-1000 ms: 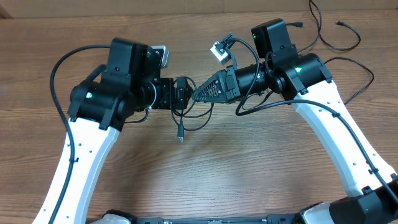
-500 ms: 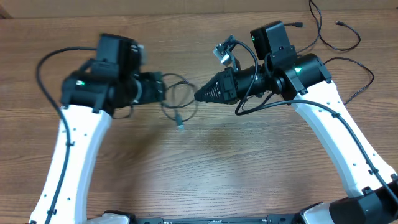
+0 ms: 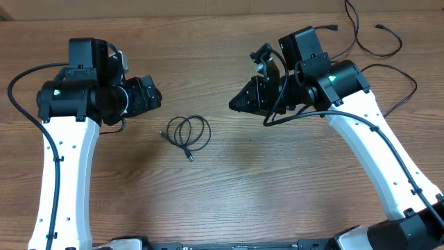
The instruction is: Untangle cables
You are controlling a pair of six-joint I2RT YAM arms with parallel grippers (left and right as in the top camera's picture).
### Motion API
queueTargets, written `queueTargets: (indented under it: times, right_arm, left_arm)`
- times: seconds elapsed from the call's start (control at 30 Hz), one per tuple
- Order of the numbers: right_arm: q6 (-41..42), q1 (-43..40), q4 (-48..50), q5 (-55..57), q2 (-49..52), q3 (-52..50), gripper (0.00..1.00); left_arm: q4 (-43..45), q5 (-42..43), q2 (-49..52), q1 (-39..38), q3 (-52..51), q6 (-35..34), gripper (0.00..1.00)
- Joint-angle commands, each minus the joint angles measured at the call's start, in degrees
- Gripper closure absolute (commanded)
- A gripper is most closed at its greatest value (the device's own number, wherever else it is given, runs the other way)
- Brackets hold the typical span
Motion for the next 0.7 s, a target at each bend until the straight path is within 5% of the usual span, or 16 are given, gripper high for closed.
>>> queueTargets:
  times: [0.0,0.2,0.3,0.67]
  right_arm:
    - [0.8,0.2,-0.2,6.5,-1.0,1.4,0.78]
    - [0.8,0.2,-0.7,9.7,-0.9,1.4,0.22]
    - [1.1,0.2,-0.5,12.1,-0.9,1.4,0.04]
    - [2.5,0.2,-0.5,13.0,-0.5,1.4,0.00]
  left_arm:
    - [-1.0,0.6,0.0,0.0,0.8,0.0,0.17]
    - [-5.5,-3.4,1.9,-0.7,-1.4,-2.1,0.19]
    - [-4.9,0.4,3.9,-4.0,-5.8,1.6,0.20]
    - [7.9,0.1,12.2,-17.0,-12.5,-5.2,0.35]
